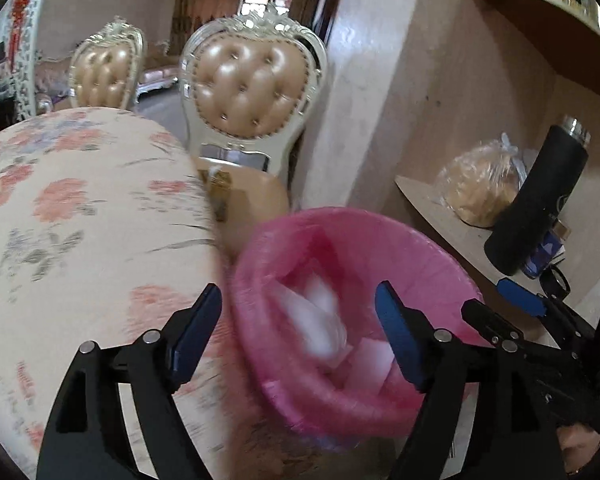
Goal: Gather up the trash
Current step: 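Move both open tools back over the table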
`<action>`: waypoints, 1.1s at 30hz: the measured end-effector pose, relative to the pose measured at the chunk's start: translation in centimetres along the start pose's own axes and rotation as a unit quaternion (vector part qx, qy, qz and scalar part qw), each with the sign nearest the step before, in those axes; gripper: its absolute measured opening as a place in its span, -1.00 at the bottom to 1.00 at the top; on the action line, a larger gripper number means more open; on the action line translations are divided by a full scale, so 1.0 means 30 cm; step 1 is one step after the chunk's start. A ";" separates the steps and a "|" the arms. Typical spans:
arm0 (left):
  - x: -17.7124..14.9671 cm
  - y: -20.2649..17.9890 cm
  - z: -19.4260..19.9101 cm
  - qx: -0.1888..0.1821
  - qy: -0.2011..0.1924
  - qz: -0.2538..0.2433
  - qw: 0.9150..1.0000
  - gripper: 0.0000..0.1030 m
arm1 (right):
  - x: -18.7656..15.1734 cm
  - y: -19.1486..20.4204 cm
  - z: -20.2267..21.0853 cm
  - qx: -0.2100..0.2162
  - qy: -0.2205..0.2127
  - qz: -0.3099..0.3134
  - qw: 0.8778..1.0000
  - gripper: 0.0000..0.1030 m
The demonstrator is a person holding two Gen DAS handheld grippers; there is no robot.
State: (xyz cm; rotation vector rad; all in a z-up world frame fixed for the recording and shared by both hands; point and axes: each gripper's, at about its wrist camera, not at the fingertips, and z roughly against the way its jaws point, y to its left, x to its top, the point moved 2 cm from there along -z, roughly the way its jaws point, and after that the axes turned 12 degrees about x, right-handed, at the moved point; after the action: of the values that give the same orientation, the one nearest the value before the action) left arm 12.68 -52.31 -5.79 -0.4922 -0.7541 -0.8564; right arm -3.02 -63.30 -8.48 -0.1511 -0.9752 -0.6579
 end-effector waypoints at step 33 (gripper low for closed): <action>-0.661 1.007 1.023 0.371 -0.054 0.179 0.909 0.87 | -0.228 1.122 -0.056 0.257 0.102 0.198 0.940 0.68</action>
State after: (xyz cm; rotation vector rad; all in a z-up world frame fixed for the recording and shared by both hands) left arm 16.87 -5.12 -3.85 0.0149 -0.9870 -0.1575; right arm 15.06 -34.07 -9.32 0.1802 -0.8527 -0.0345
